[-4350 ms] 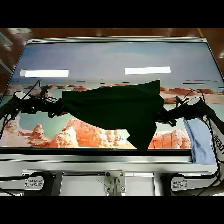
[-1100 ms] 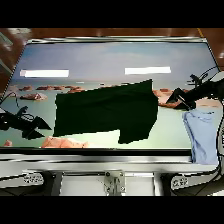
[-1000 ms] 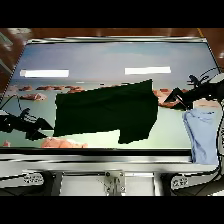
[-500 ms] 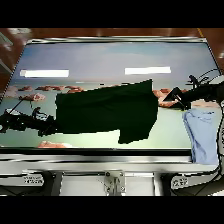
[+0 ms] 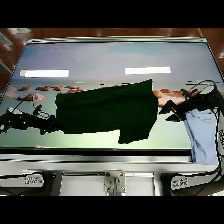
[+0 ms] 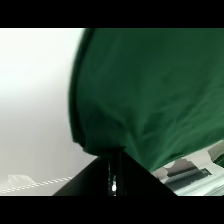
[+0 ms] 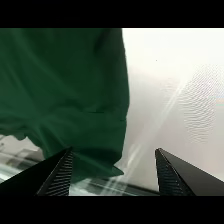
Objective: Fold the shirts.
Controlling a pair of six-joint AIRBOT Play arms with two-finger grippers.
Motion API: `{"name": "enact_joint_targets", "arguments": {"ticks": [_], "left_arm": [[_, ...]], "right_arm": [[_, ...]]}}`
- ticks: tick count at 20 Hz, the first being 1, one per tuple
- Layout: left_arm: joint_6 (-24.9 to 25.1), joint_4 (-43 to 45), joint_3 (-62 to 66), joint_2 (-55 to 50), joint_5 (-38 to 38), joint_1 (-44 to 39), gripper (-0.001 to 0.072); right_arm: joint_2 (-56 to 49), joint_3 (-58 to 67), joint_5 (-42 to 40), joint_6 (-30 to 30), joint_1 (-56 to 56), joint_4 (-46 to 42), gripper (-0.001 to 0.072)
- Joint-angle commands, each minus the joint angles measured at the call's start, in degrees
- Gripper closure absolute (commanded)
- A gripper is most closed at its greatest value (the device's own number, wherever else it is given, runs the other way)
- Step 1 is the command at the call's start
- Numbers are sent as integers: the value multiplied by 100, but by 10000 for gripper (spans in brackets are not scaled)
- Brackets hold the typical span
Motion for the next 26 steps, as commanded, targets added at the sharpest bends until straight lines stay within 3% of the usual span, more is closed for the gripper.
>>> {"name": "enact_joint_targets", "arguments": {"ticks": [1,8,9,10,12,13,18,20,22,24,26], "left_arm": [[83,-63,4,247,-79,2,672],[83,-68,7,433,-76,2,671],[85,-66,7,433,-74,2,671],[85,-66,7,433,-44,4,672],[131,-68,59,461,31,2,672],[201,-66,142,514,31,2,673],[422,-68,1357,1943,216,-9,674],[455,-337,2238,2800,269,-9,673],[511,-529,3189,3641,671,-9,673],[660,-511,4022,4347,1255,-7,673],[695,-509,4631,4811,1375,-7,672]], "right_arm": [[17,-719,-597,-92,13,466,86],[15,-1169,-1657,9,531,577,89],[11,-1169,-1958,140,717,577,129],[13,-1167,-2194,321,857,595,243],[22,-1154,-2284,450,981,706,615],[76,-1121,-2127,356,984,807,648],[1526,-118,-1484,-1075,879,883,649],[2452,754,-1777,-1086,879,1071,649],[3397,1709,-2597,-1158,883,1025,649],[4232,2437,-3427,-1123,883,684,650],[4835,2900,-3641,-769,883,254,650]]}}
